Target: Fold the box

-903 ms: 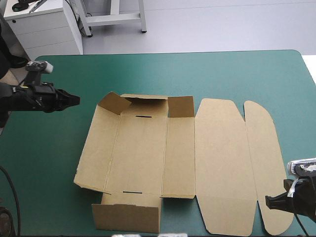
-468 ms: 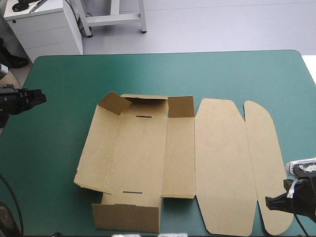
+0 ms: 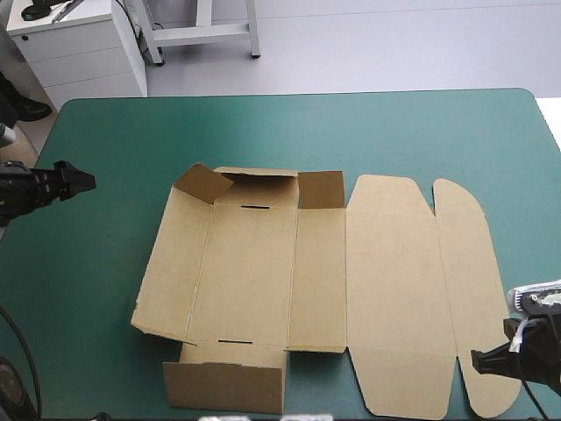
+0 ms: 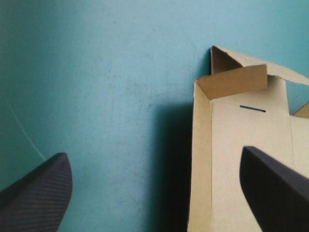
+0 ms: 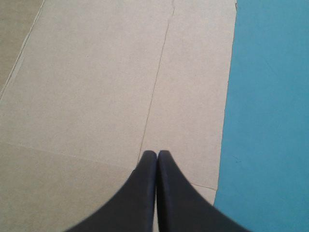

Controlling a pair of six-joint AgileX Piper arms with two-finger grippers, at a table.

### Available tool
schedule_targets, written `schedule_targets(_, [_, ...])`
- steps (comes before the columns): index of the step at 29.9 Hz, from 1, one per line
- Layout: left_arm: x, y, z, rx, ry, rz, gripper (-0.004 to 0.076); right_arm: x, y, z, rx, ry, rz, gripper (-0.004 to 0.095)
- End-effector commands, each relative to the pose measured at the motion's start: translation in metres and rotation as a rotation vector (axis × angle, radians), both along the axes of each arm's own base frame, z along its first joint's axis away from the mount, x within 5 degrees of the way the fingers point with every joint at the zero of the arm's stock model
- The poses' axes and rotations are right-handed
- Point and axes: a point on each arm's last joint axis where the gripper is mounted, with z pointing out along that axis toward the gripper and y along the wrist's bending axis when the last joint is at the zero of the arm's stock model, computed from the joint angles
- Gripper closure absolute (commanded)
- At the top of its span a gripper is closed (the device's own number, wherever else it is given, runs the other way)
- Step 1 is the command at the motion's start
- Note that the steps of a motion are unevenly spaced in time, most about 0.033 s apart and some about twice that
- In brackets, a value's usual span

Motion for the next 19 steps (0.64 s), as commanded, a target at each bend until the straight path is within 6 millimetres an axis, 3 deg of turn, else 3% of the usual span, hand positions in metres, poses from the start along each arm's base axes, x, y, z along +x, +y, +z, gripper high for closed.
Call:
schedule_targets(1, [-0.008, -0.009, -0.005, -0.063, 0.045, -0.033, 0.0046, 0.004, -0.001, 0.01, -0.005, -0.071, -0.003, 0.0928])
schedule_targets(6, [-0.008, -0.013, -0.042, -0.118, 0.148, -0.062, 0.0048, 0.004, -0.001, 0.01, -0.013, -0.072, 0.004, 0.0928])
schedule_targets(12, [-0.009, -0.037, -0.079, -0.158, 0.258, -0.182, 0.0048, 0.004, 0.0, 0.01, -0.014, -0.075, 0.008, 0.0928])
schedule_targets(19, [-0.011, -0.076, -0.098, -0.134, 0.315, -0.374, 0.0048, 0.004, 0.0, 0.01, -0.01, -0.074, 0.01, 0.0928])
